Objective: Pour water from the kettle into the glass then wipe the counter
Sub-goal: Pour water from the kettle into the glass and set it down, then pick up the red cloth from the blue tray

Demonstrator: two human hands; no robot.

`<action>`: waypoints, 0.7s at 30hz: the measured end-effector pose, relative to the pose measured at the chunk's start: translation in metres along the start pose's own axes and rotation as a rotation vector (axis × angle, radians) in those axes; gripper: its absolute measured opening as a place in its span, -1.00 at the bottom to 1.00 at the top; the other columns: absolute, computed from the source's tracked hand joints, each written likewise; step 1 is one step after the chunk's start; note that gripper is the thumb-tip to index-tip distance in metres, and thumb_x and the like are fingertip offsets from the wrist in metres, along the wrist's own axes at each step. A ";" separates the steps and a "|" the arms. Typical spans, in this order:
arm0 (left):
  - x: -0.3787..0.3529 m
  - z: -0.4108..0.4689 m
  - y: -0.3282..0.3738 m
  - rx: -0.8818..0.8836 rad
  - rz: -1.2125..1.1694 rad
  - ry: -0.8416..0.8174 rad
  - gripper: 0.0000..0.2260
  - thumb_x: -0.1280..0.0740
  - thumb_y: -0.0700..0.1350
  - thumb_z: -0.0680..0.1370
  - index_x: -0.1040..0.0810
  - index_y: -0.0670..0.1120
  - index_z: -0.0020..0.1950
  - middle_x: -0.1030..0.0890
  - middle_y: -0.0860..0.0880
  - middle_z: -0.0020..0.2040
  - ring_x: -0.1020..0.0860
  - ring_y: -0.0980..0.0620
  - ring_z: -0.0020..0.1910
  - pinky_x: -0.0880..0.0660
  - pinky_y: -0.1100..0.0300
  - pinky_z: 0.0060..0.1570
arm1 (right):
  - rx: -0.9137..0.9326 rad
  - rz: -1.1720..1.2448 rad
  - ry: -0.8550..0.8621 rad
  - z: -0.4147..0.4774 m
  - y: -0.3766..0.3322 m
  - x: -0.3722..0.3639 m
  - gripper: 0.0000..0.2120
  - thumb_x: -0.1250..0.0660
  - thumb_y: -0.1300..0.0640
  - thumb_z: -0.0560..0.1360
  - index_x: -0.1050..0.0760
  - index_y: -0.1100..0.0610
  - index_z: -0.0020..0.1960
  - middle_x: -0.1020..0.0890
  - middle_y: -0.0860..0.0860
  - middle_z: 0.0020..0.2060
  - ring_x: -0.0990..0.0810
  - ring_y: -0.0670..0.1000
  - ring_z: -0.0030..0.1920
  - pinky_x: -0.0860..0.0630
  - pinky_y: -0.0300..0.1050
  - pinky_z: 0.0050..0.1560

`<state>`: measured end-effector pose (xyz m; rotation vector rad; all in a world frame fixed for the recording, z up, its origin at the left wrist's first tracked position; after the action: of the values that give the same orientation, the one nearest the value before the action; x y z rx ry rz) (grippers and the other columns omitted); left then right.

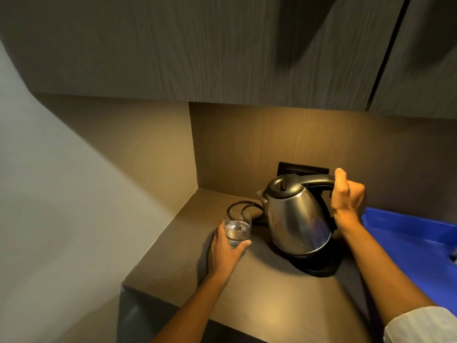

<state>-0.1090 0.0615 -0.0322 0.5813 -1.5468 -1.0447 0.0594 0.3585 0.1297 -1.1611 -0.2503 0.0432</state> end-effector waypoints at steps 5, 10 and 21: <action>-0.002 0.003 -0.002 -0.015 0.001 -0.024 -0.04 -0.55 0.11 0.33 -0.08 -0.01 0.58 -0.38 -0.11 0.49 -0.37 -0.09 0.45 -0.40 0.02 0.38 | -0.240 0.036 0.104 -0.006 0.054 0.034 -0.48 -0.11 -0.34 0.39 -0.40 0.09 -0.41 -0.44 0.00 -0.48 -0.41 0.02 -0.39 -0.27 -0.12 -0.40; -0.009 -0.003 0.000 -0.030 -0.033 -0.051 0.02 -0.55 0.04 0.36 0.07 -0.04 0.60 -0.27 -0.18 0.54 -0.31 -0.16 0.48 -0.35 0.05 0.37 | -0.418 0.173 0.229 -0.014 0.080 0.062 -0.62 -0.18 -0.32 0.35 -0.40 -0.01 -0.34 -0.47 -0.06 -0.36 -0.45 -0.05 -0.31 -0.33 -0.13 -0.38; -0.001 -0.012 0.007 -0.007 -0.047 0.018 -0.08 -0.50 -0.01 0.44 0.06 -0.01 0.60 -0.25 -0.20 0.55 -0.29 -0.24 0.48 -0.36 -0.09 0.35 | -0.416 0.210 0.219 -0.026 0.091 0.075 -0.58 -0.19 -0.30 0.37 -0.40 0.03 -0.42 -0.48 -0.05 -0.46 -0.46 -0.06 -0.40 -0.31 -0.14 -0.43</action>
<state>-0.0957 0.0616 -0.0272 0.6236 -1.5193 -1.0768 0.1469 0.3839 0.0505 -1.5907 0.0627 0.0497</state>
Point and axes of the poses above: each hand's wrist, its own z-axis towards the middle knuckle, its own x-axis out of the back of the hand, y = z × x, the point moved 9 cm from there along z, towards the middle knuckle
